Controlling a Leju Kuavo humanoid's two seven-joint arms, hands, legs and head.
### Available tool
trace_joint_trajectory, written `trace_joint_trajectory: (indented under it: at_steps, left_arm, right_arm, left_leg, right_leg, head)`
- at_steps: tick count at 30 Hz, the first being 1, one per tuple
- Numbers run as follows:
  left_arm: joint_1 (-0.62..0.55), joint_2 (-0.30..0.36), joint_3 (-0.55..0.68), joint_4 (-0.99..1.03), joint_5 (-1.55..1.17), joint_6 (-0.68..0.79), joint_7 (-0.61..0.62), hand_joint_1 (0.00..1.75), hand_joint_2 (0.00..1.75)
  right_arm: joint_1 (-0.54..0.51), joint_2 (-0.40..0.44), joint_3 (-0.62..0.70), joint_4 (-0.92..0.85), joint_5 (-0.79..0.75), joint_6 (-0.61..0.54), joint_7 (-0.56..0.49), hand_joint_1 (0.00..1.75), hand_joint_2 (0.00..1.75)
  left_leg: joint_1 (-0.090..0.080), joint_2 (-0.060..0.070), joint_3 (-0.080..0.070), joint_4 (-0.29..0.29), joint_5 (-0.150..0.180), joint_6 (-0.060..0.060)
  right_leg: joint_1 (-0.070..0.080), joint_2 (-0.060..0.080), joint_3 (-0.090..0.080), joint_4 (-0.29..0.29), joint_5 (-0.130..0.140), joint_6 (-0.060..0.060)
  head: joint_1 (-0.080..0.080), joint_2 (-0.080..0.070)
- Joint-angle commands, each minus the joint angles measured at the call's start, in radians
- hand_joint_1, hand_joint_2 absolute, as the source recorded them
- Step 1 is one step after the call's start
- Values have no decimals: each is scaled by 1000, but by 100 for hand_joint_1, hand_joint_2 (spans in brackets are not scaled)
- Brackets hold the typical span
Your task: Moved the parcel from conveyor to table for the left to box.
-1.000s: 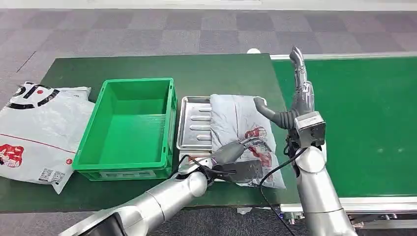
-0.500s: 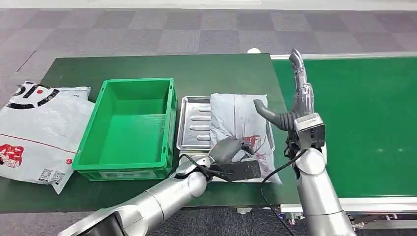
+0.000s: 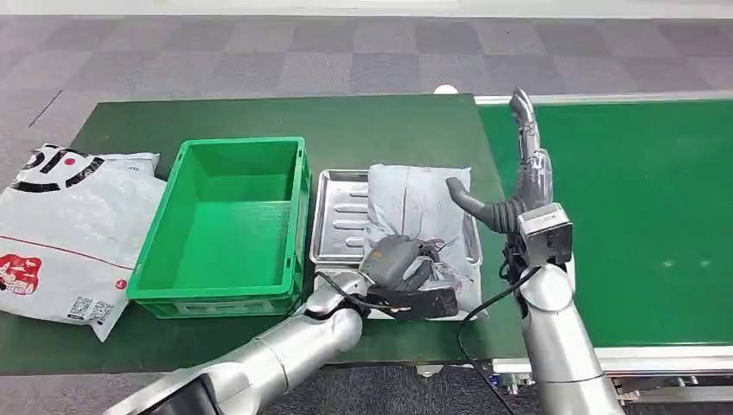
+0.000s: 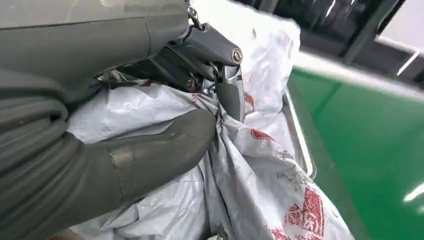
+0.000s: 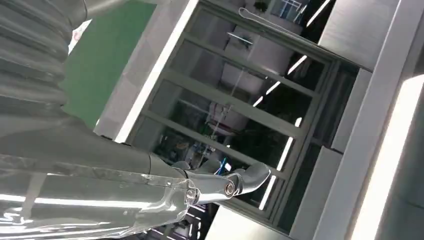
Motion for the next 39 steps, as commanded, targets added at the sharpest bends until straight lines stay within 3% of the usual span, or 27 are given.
trace_joint_trajectory:
  at_steps: [1, 8, 13, 14, 16, 18, 20, 23, 24, 30, 39]
  left_arm:
    - [5, 18, 156, 10, -9, 74, -105, 175, 175]
    - [5, 18, 156, 10, -9, 74, -105, 175, 175]
    - [28, 43, 263, -114, -93, 233, -247, 175, 175]
    - [34, 51, 290, -150, -126, 275, -252, 175, 175]
    - [122, 47, 535, -336, -313, 295, -298, 175, 175]
    - [159, 34, 671, -421, -367, 295, -363, 175, 175]
    - [177, 15, 775, -466, -388, 295, -397, 175, 175]
    - [193, 38, 815, -547, -305, 295, -397, 175, 175]
    - [228, 28, 922, -665, -262, 295, -397, 175, 175]
    - [262, 69, 1030, -757, -133, 295, -397, 175, 175]
    - [288, 58, 1114, -810, -176, 295, -397, 175, 175]
  right_arm:
    - [-11, -21, -3, 8, -3, 6, 4, 0, 175]
    - [-11, -21, -3, 8, -3, 6, 4, 0, 175]
    - [-16, -20, -1, 11, -2, 8, 5, 0, 175]
    - [-15, -21, -2, 9, -2, 7, 5, 0, 175]
    - [-8, -25, -5, 1, -2, 7, 7, 0, 175]
    - [-9, -31, -3, 5, -2, 6, 7, 0, 175]
    - [-15, -37, -1, 16, -5, 3, 9, 0, 175]
    - [-23, -47, 3, 33, -15, -8, 3, 0, 175]
    - [-31, -50, 5, 42, -20, -14, 0, 0, 175]
    - [-53, -52, 17, 74, -32, -27, -4, 0, 175]
    - [-63, -50, 30, 94, -38, -36, -16, 0, 175]
  left_leg:
    - [1, 1, 2, -1, 0, 0]
    - [1, 1, 3, -2, 0, 0]
    - [1, 2, 3, -2, 0, -1]
    - [1, 2, 2, -2, 0, -1]
    - [1, 2, 2, -1, -1, -1]
    - [0, 1, 1, -1, 0, 0]
    - [1, 2, 2, -1, -1, 0]
    - [1, 4, 2, -1, -1, 0]
    - [1, 5, 1, 0, -1, -1]
    - [1, 9, 3, -2, -1, -1]
    - [3, 6, 4, -2, -1, -1]
  right_leg:
    - [1, 1, 2, -2, 0, -1]
    - [1, 1, 3, -2, 0, -1]
    - [1, 2, 3, -3, 1, -1]
    - [1, 2, 2, -2, 0, -1]
    - [1, 2, 2, -2, 0, -1]
    - [0, 1, 1, -1, 0, -1]
    - [1, 2, 2, -2, 0, -1]
    - [1, 4, 1, -2, 0, -1]
    - [1, 6, 0, -1, 1, -1]
    - [1, 10, 1, -3, 2, -2]
    - [2, 7, 3, -3, 1, -1]
  head:
    - [0, 0]
    - [0, 0]
    - [0, 0]
    - [0, 0]
    - [0, 0]
    - [0, 0]
    - [0, 0]
    - [0, 0]
    - [0, 0]
    - [0, 0]
    - [0, 0]
